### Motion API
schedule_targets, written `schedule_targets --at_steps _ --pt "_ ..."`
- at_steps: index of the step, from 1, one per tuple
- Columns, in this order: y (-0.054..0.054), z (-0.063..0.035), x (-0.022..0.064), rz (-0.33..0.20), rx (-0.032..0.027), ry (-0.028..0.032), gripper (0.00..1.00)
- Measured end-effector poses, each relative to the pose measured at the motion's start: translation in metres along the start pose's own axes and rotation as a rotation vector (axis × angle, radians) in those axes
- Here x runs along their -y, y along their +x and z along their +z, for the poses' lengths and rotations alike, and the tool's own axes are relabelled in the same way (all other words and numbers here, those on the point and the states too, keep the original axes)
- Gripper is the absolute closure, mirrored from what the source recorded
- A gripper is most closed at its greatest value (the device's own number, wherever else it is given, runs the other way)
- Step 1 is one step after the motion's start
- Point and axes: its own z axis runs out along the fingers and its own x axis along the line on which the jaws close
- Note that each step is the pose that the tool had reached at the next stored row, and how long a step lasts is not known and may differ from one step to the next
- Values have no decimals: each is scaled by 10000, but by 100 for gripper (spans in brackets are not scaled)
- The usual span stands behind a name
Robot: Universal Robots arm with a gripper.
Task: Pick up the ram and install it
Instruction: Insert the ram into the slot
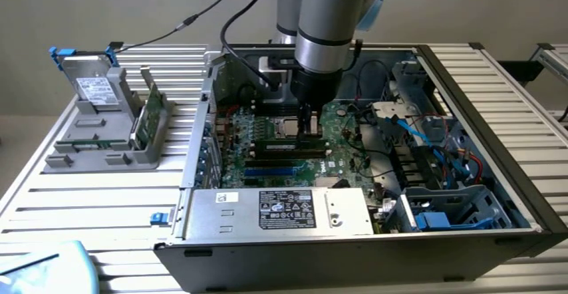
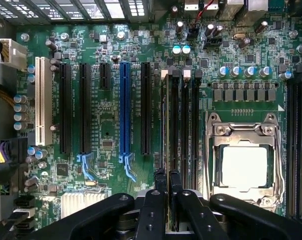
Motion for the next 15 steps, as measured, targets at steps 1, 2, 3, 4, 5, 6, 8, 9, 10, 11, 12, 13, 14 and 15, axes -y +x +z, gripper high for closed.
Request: schedule_targets --at_steps 1,2,3,4,5,6,8,9,10,11,12,13,14,15 --pt "-1 5 0 -4 3 1 86" --pt "-1 9 0 -5 3 1 86" --pt "-2 13 1 -5 5 2 86" --pt "-2 17 1 -5 4 2 86" --pt "-3 21 1 -5 2 1 86" --pt "-4 26 2 -5 3 1 86" --pt "-7 36 2 -5 4 2 86" --pt "-9 43 3 -5 2 1 86" --pt "-12 50 3 -5 2 1 86" --pt "-15 56 3 -5 1 1 86" --pt "-18 60 4 -5 -3 0 86" --pt "-22 65 4 -5 1 0 86" --pt "-24 67 4 -5 2 1 86" --pt "-26 68 4 -5 3 1 86"
